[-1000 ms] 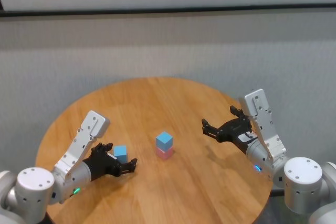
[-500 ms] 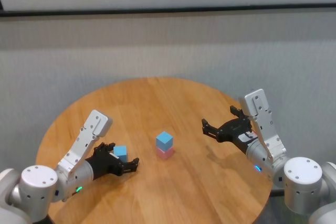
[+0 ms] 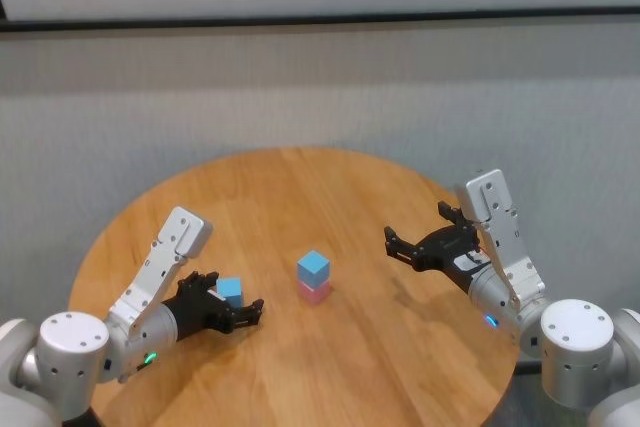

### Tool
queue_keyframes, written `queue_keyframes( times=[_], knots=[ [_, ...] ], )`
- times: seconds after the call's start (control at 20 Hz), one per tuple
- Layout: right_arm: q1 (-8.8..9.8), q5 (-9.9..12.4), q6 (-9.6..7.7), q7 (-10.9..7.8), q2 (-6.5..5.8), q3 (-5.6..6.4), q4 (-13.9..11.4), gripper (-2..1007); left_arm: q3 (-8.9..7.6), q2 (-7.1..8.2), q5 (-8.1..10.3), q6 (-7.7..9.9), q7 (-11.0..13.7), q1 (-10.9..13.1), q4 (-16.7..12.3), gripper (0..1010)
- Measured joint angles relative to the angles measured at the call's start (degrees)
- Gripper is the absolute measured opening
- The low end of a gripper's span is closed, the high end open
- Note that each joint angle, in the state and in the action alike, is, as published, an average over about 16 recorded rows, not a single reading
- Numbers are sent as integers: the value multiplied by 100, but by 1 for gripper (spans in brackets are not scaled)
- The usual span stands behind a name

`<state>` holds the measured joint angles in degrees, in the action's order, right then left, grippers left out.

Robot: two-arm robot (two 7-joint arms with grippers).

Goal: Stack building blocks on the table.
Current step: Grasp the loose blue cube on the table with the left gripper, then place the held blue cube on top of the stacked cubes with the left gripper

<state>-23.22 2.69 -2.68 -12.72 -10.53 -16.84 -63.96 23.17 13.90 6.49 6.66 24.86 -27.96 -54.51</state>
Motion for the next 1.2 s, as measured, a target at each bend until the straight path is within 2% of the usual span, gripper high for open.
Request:
queue_keyframes(
  times=[0.75,1.0,1.2],
  knots=[
    [0,0,0,0,0,0,0,1004,13,4,-4,32,-22,-3,-21,610],
    [0,0,0,0,0,0,0,1004,-2,23,-9,56,-54,22,-96,568],
    [0,0,0,0,0,0,0,1004,-17,85,-32,101,-90,78,-292,567]
  ],
)
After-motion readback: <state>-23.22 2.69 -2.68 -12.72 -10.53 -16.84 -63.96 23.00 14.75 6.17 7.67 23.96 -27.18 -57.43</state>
